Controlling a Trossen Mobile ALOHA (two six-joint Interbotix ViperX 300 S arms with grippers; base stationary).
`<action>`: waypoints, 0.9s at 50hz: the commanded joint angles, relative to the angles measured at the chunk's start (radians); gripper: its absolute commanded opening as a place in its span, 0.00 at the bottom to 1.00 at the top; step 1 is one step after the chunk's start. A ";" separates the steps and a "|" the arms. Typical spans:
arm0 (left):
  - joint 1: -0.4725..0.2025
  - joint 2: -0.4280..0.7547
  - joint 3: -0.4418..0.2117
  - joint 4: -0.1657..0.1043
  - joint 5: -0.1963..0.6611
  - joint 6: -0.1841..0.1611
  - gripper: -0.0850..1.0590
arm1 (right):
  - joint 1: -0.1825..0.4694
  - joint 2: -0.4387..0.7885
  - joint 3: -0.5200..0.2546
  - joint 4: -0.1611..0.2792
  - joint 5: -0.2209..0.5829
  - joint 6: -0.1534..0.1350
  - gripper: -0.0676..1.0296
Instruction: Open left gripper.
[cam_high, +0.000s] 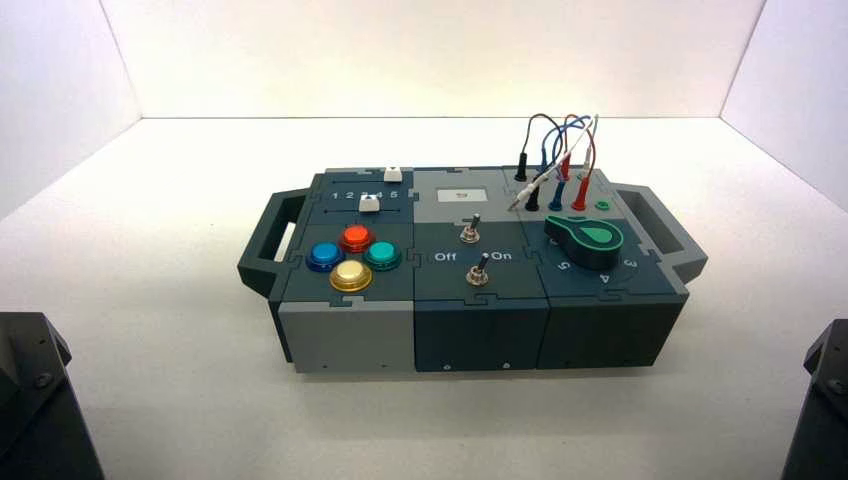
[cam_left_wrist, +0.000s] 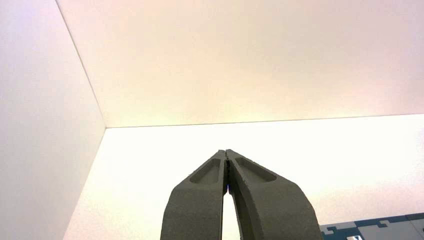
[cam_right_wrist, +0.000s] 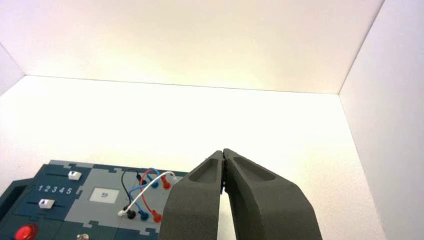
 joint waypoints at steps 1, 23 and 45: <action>0.003 0.008 -0.014 0.002 -0.011 0.003 0.05 | 0.002 0.021 -0.017 0.003 -0.005 0.003 0.04; 0.003 0.026 -0.014 0.002 -0.035 0.005 0.05 | 0.011 0.021 -0.017 0.008 0.000 0.003 0.04; 0.003 -0.005 -0.009 0.008 -0.060 0.041 0.97 | 0.011 0.040 -0.017 0.009 0.000 0.003 0.04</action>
